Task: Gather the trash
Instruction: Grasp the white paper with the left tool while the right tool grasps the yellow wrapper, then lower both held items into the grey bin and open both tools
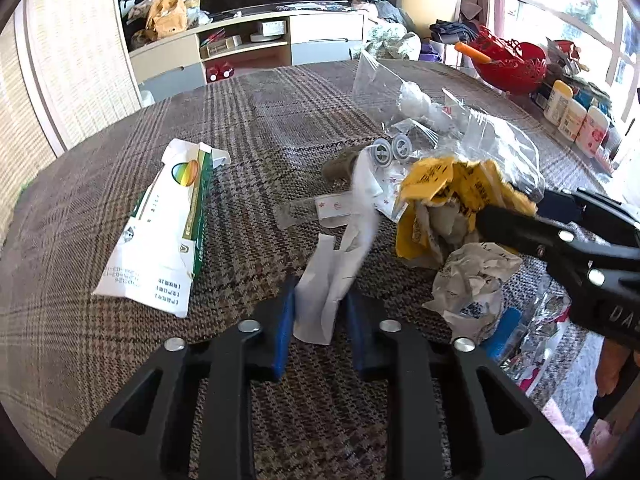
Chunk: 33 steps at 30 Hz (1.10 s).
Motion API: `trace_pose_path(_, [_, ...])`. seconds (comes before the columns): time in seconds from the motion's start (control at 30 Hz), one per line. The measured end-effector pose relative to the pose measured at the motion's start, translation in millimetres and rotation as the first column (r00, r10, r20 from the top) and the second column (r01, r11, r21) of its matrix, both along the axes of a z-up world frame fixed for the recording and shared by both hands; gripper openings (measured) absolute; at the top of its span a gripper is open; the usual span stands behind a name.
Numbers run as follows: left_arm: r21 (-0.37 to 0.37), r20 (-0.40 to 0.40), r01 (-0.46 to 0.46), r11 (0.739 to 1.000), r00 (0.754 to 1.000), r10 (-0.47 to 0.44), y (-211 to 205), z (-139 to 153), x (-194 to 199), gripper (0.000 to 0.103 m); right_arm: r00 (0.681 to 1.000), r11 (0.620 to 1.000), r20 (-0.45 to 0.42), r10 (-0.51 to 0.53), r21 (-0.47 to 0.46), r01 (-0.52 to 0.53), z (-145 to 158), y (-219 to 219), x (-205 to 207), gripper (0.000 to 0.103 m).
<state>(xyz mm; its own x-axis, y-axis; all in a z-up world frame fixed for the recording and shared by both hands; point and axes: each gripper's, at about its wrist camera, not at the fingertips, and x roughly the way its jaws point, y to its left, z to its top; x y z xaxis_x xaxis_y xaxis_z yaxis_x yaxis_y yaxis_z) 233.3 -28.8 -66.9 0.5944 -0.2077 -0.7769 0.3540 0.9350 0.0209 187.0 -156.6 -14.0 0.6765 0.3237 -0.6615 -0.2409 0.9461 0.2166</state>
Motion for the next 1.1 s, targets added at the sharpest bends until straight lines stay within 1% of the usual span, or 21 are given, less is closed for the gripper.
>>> trace_pose_path(0.03, [0.004, 0.002, -0.003, 1.0, 1.0, 0.003, -2, 0, 0, 0.014, 1.0, 1.0, 0.001, 0.002, 0.003, -0.002, 0, -1, 0, 0.044])
trace_pose_path(0.07, [0.004, 0.003, -0.004, 1.0, 1.0, 0.004, -2, 1, 1, 0.01, 1.0, 1.0, 0.01, 0.008, 0.005, -0.008, 2, -1, 0, 0.034])
trace_pose_path(0.13, [0.008, 0.001, -0.008, 1.0, 1.0, 0.008, -3, 1, 2, 0.007, 1.0, 1.0, 0.029, 0.005, -0.015, -0.005, 7, 1, -2, 0.031])
trace_pose_path(0.27, [0.018, 0.011, -0.01, 1.0, 1.0, 0.009, -3, 5, 0, 0.003, 0.999, 1.0, 0.044, 0.014, -0.023, -0.013, 14, 4, -4, 0.029])
trace_pose_path(0.4, [0.02, 0.04, -0.02, 1.0, 0.999, 0.019, -2, 16, -7, 0.002, 0.998, 1.0, 0.064, 0.014, -0.021, -0.013, 24, 5, -8, 0.029])
trace_pose_path(0.5, [0.016, 0.069, -0.033, 0.999, 0.997, 0.032, 0, 33, -15, 0.002, 0.996, 1.0, 0.091, 0.013, -0.006, -0.012, 39, 0, -16, 0.029])
trace_pose_path(0.63, [0.001, 0.112, -0.048, 0.999, 0.993, 0.048, 4, 57, -29, 0.002, 0.989, 1.0, 0.146, 0.01, 0.014, -0.012, 65, -3, -31, 0.029])
trace_pose_path(0.8, [-0.02, 0.19, -0.057, 0.998, 0.98, 0.06, 3, 97, -61, 0.002, 0.976, 1.0, 0.219, 0.009, 0.024, -0.014, 97, -9, -59, 0.029])
trace_pose_path(0.87, [-0.024, 0.214, -0.06, 0.998, 0.975, 0.064, 2, 108, -73, 0.002, 0.969, 0.999, 0.246, 0.006, 0.03, -0.013, 109, -10, -73, 0.029])
trace_pose_path(1.0, [-0.057, 0.255, -0.065, 0.996, 0.964, 0.078, 1, 128, -110, 0.002, 0.958, 0.999, 0.287, 0.005, 0.038, -0.017, 125, -16, -102, 0.029])
trace_pose_path(1.1, [-0.075, 0.274, -0.055, 0.996, 0.959, 0.074, -4, 132, -139, 0.002, 0.951, 0.999, 0.308, 0.0, 0.04, -0.013, 130, -23, -126, 0.029])
